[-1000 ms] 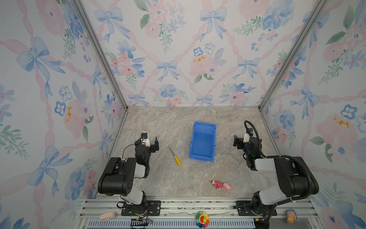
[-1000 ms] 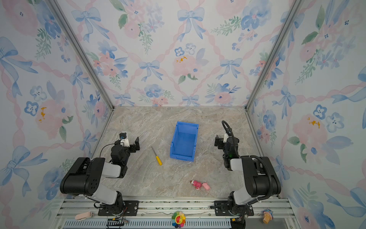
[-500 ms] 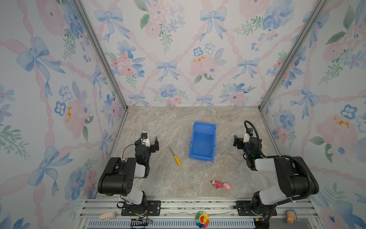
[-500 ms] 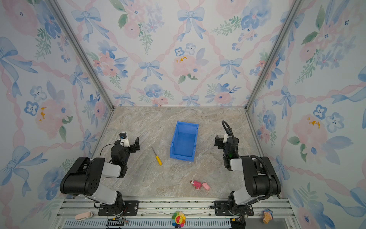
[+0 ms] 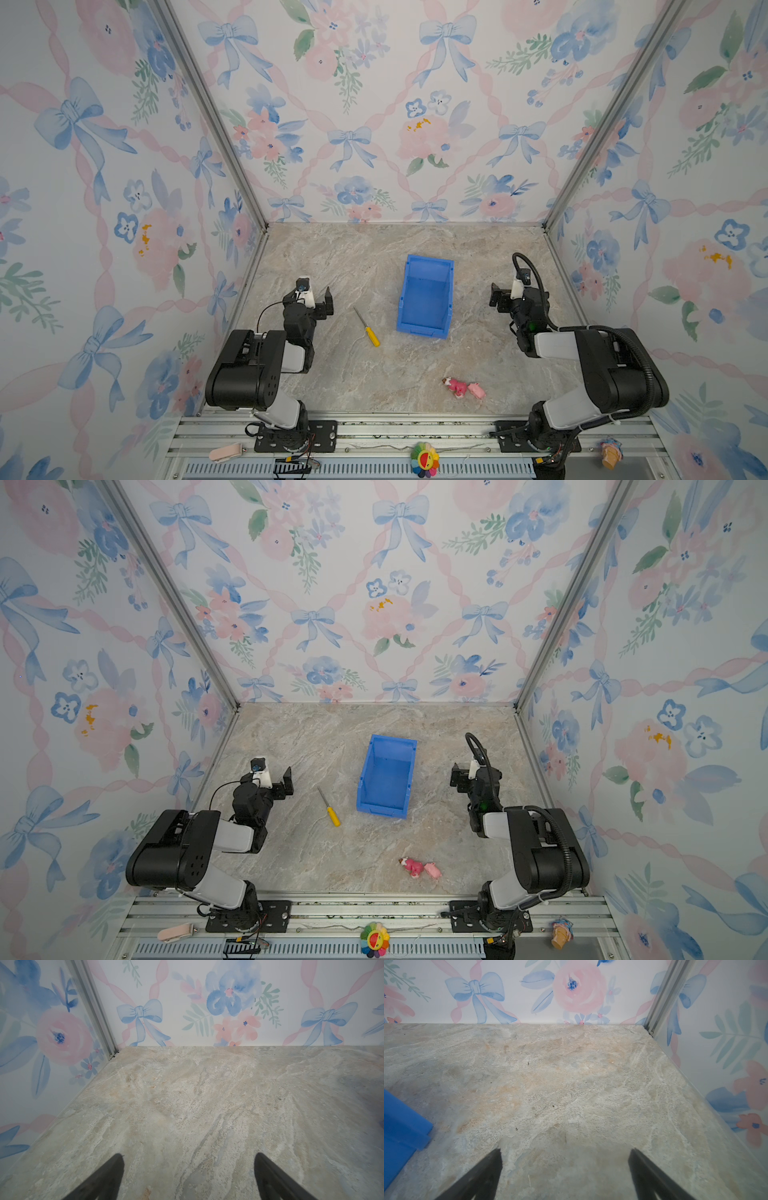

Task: Put the screwdriver in the bin

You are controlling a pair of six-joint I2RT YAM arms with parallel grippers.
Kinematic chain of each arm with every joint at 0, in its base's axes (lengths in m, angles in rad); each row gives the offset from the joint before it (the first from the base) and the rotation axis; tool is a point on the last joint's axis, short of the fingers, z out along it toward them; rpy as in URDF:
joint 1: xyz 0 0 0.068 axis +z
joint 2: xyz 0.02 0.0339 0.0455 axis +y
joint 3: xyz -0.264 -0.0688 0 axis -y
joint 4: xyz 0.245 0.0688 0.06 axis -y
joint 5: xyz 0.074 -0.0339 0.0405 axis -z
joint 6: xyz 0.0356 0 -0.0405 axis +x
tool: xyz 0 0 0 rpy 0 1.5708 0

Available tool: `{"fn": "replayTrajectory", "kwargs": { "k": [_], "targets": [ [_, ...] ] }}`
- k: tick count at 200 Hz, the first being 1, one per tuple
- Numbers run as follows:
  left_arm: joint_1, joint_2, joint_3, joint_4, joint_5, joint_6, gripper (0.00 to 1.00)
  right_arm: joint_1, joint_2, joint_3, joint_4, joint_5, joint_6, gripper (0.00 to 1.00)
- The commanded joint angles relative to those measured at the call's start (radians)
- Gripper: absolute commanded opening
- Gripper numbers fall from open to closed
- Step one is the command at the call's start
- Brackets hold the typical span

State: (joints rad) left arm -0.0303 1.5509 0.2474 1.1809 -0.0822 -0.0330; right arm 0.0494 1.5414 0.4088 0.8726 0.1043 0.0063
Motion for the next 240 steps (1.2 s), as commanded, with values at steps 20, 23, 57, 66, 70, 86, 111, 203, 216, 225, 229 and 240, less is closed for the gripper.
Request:
{"fn": "replayTrajectory", "kwargs": {
  "k": [20, 23, 57, 66, 70, 86, 111, 203, 216, 225, 229, 240],
  "targets": [
    [-0.005, 0.013, -0.002, 0.015, -0.008, 0.016, 0.98, 0.001, 0.006, -0.011, 0.023, 0.000, -0.008, 0.97],
    [-0.006, 0.013, -0.002, 0.015, -0.007, 0.016, 0.98, 0.001, 0.006, -0.011, 0.023, 0.000, -0.008, 0.97],
    [-0.006, 0.010, -0.002, 0.015, -0.011, 0.016, 0.98, 0.002, 0.003, -0.017, 0.030, 0.004, -0.009, 0.97],
    [-0.006, 0.009, 0.003, 0.010, -0.020, 0.015, 0.98, 0.002, -0.003, -0.022, 0.039, 0.005, -0.009, 0.97],
    [-0.006, 0.006, 0.003, 0.005, -0.022, 0.014, 0.98, 0.003, -0.009, -0.024, 0.037, 0.005, -0.008, 0.97],
    [-0.006, -0.002, 0.003, 0.000, -0.018, 0.014, 0.98, 0.002, -0.042, -0.049, 0.048, 0.008, -0.007, 0.97],
    [-0.006, -0.014, -0.005, -0.001, -0.027, 0.009, 0.98, 0.003, -0.075, -0.083, 0.084, 0.029, -0.003, 0.97],
    [-0.005, -0.076, -0.012, -0.037, -0.052, -0.004, 0.98, 0.027, -0.160, -0.032, -0.096, 0.052, -0.017, 0.97],
    [-0.001, -0.110, -0.006, -0.073, -0.059, -0.014, 0.98, 0.028, -0.172, -0.026, -0.122, 0.058, -0.014, 0.97],
    [0.003, -0.137, 0.001, -0.114, -0.060, -0.023, 0.98, 0.030, -0.185, -0.019, -0.153, 0.061, -0.010, 0.97],
    [0.004, -0.148, 0.004, -0.137, -0.060, -0.029, 0.98, 0.033, -0.194, -0.017, -0.170, 0.061, -0.009, 0.97],
    [0.006, -0.179, 0.011, -0.188, -0.065, -0.046, 0.98, 0.040, -0.217, -0.012, -0.199, 0.060, -0.011, 0.97]
  ]
}}
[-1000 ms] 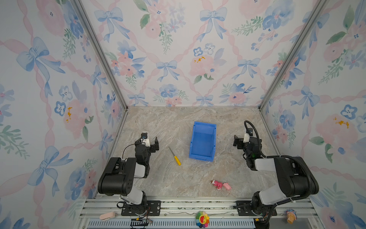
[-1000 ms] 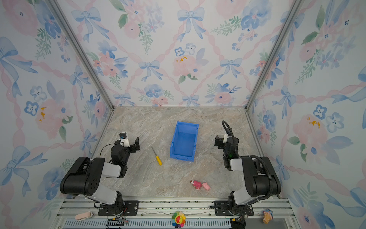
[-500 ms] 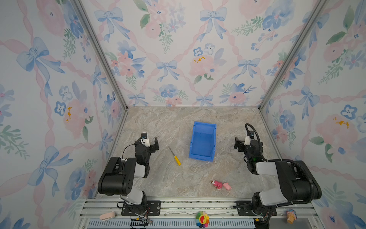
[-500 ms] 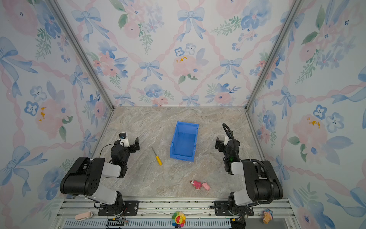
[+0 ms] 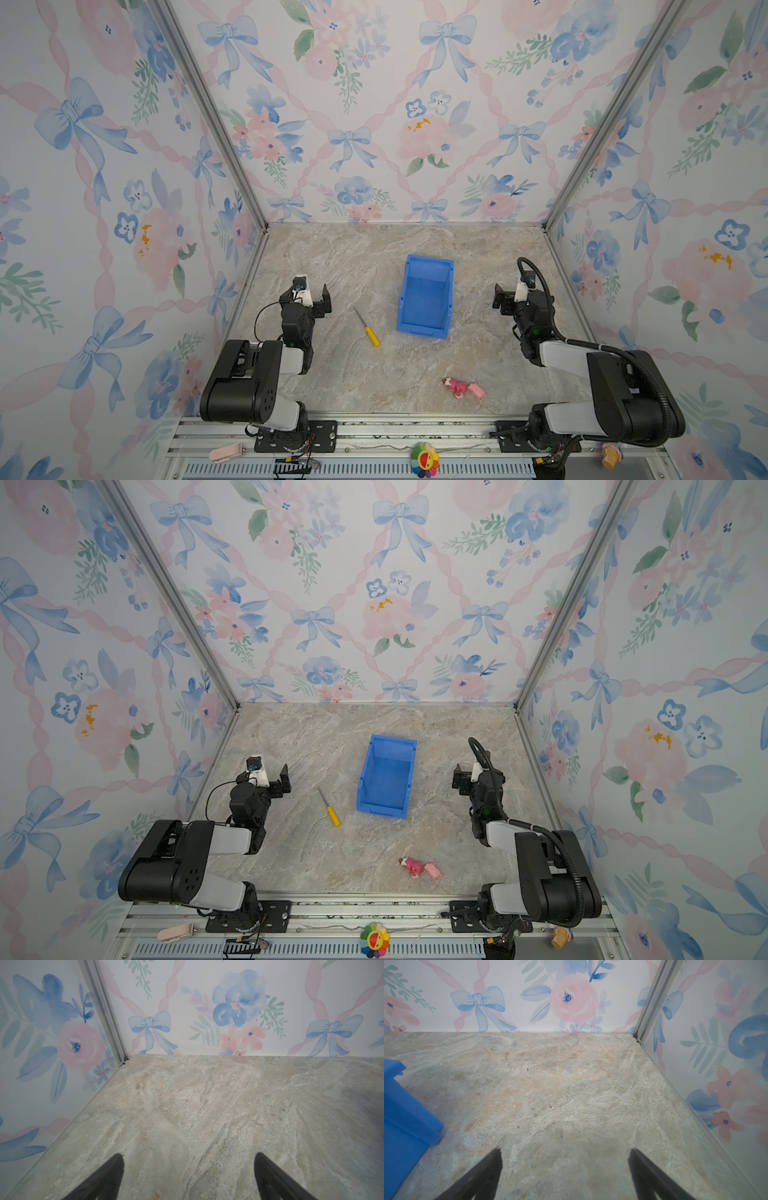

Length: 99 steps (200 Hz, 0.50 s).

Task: Put the screwdriver in the bin
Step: 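Move the left gripper over the yellow-handled screwdriver while the right arm reaches toward the bin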

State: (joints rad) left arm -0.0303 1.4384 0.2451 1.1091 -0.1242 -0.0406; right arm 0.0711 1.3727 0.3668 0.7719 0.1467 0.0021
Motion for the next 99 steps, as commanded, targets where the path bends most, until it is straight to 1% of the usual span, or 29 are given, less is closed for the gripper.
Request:
{"fn": "replayTrajectory", "kwargs": {
  "k": [1, 17, 47, 57, 72, 86, 99],
  "targets": [
    [0.006, -0.070, 0.014, -0.121, -0.024, -0.040, 0.98, 0.019, -0.050, 0.031, -0.101, 0.018, -0.008, 0.97],
    [0.005, -0.124, 0.016, -0.181, -0.014, -0.050, 0.98, 0.045, -0.101, 0.045, -0.158, 0.031, -0.015, 0.97],
    [0.006, -0.229, 0.067, -0.352, 0.003, -0.077, 0.98, 0.111, -0.206, 0.085, -0.294, 0.057, -0.035, 0.97],
    [0.004, -0.246, 0.092, -0.415, 0.000, -0.100, 0.98, 0.129, -0.236, 0.124, -0.389, 0.081, -0.008, 0.97],
    [0.005, -0.269, 0.133, -0.513, -0.001, -0.136, 0.98, 0.151, -0.262, 0.186, -0.532, 0.086, 0.009, 0.97],
    [0.003, -0.288, 0.179, -0.621, 0.001, -0.168, 0.98, 0.189, -0.281, 0.222, -0.613, 0.092, -0.001, 0.97],
    [0.002, -0.300, 0.221, -0.712, 0.009, -0.199, 0.98, 0.225, -0.306, 0.225, -0.626, 0.100, -0.010, 0.97]
  ]
}}
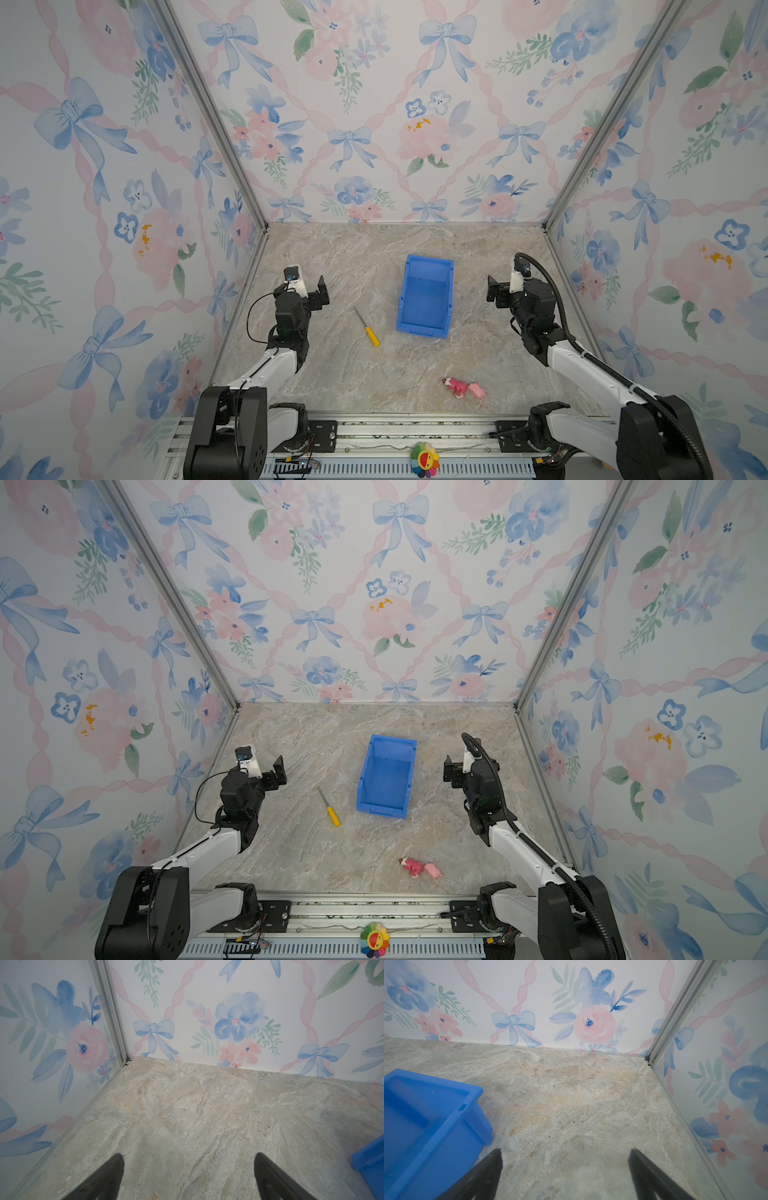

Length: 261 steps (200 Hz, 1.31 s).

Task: Put the screwdriver in the bin
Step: 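Move the left gripper over the yellow-handled screwdriver while the right arm reaches toward the bin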

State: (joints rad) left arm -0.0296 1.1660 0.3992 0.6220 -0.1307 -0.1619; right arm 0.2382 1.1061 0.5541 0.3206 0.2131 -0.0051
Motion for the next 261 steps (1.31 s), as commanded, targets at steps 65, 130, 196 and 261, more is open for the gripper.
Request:
{"fn": "replayTrajectory", "kwargs": {
  "k": [65, 130, 196, 261],
  "targets": [
    [-0.049, -0.088, 0.176, -0.535, 0.057, -0.255, 0.98, 0.108, -0.007, 0.235, -0.536, 0.159, 0.220, 0.97],
    [-0.218, -0.019, 0.295, -0.808, 0.058, -0.473, 0.98, 0.194, 0.027, 0.376, -0.752, 0.091, 0.286, 0.97],
    [-0.409, 0.085, 0.329, -0.935, -0.032, -0.685, 0.98, 0.301, 0.092, 0.452, -0.831, -0.060, 0.289, 0.97],
    [-0.528, 0.227, 0.403, -0.964, -0.066, -0.763, 0.88, 0.316, 0.109, 0.471, -0.789, -0.140, 0.237, 0.97]
  ]
}}
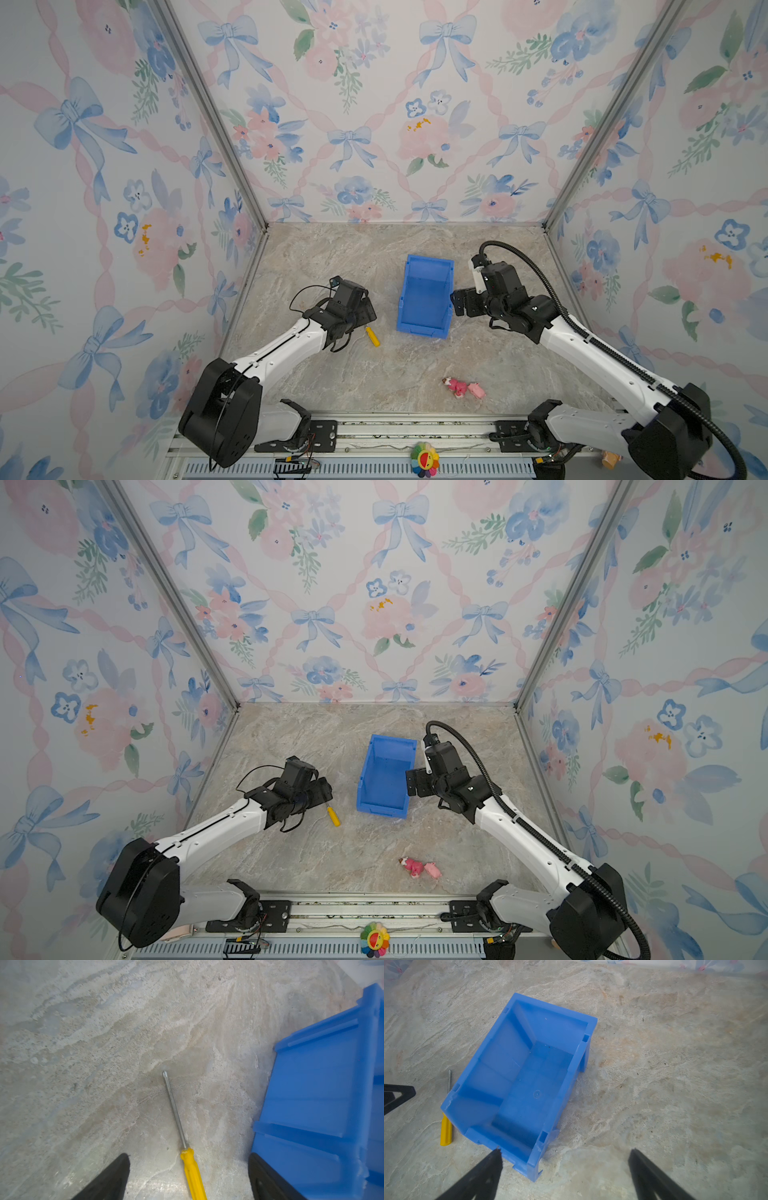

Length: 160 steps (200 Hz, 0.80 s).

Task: Put the screwdriver in the bin
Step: 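Move the left gripper over the yellow-handled screwdriver while the right arm reaches toward the bin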

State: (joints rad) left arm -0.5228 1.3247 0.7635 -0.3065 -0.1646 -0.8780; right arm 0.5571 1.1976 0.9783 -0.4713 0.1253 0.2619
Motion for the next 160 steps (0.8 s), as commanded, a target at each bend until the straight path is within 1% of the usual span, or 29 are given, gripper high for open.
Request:
{"fn": "replayTrajectory", "kwargs": {
  "k": [1, 23, 54, 67, 96, 100, 128, 137, 160],
  "targets": [
    [-0.037, 0.072, 0.041, -0.036, -0.032, -0.047, 0.88, -0.003, 0.018, 0.049, 0.002, -0.054, -0.031, 0.97],
    [-0.076, 0.142, 0.064, -0.035, -0.034, -0.067, 0.85, -0.006, 0.032, 0.092, -0.040, -0.069, -0.051, 0.97],
    [-0.109, 0.200, 0.062, -0.035, -0.037, -0.095, 0.80, -0.021, -0.001, 0.068, -0.029, -0.084, -0.068, 0.97],
    [-0.124, 0.216, 0.066, -0.052, -0.050, -0.098, 0.77, -0.029, 0.001, 0.073, -0.049, -0.094, -0.067, 0.97],
    [-0.132, 0.237, 0.055, -0.074, -0.068, -0.114, 0.74, -0.034, -0.014, 0.058, -0.028, -0.098, -0.063, 0.97],
    [-0.133, 0.239, 0.053, -0.074, -0.070, -0.115, 0.72, -0.033, -0.015, 0.056, -0.022, -0.098, -0.061, 0.97],
    [-0.146, 0.269, 0.062, -0.092, -0.091, -0.122, 0.68, -0.036, -0.016, 0.046, -0.009, -0.099, -0.051, 0.97],
    [-0.151, 0.280, 0.066, -0.092, -0.093, -0.122, 0.66, -0.038, -0.018, 0.044, -0.010, -0.099, -0.052, 0.97],
    [-0.167, 0.312, 0.077, -0.095, -0.101, -0.129, 0.63, -0.050, -0.033, 0.030, -0.010, -0.099, -0.054, 0.97]
  ]
}}
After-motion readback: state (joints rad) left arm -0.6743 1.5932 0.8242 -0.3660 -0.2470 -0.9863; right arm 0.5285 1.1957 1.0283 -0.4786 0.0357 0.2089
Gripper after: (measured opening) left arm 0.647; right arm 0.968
